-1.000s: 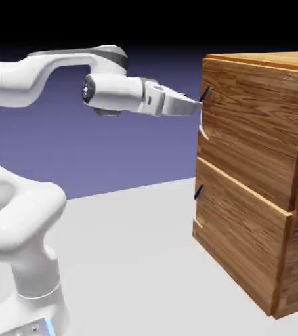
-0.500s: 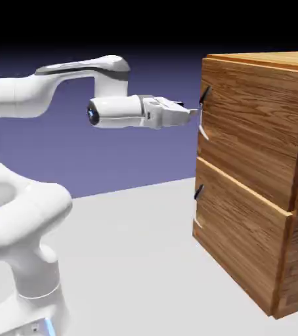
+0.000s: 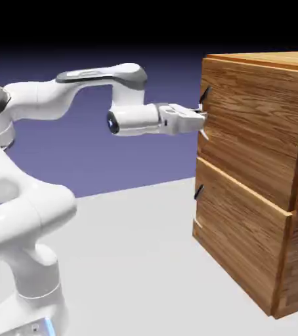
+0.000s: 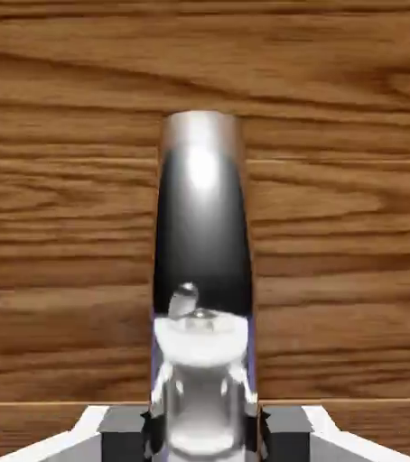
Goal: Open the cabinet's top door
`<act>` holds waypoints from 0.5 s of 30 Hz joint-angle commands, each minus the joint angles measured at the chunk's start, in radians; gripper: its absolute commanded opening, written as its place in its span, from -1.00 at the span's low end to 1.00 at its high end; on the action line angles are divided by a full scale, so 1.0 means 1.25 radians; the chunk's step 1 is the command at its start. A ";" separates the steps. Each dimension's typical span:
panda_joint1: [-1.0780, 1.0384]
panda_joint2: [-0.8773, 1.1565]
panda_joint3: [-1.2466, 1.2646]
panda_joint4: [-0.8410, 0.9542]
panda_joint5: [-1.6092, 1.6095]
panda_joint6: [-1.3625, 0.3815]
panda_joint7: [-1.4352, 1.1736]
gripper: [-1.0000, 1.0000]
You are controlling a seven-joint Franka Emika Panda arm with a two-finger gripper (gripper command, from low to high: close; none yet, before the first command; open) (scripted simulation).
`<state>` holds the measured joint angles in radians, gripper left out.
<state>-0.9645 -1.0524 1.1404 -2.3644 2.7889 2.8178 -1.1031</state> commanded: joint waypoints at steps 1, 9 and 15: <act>0.029 -0.001 -0.020 -0.028 -0.015 -0.019 0.002 -1.00; 0.258 0.028 -0.208 -0.192 -0.107 -0.115 -0.062 -1.00; 0.415 -0.036 -0.381 -0.335 -0.279 -0.217 -0.011 -1.00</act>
<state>-0.4460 -1.0969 0.6639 -2.7836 2.4372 2.5461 -1.1161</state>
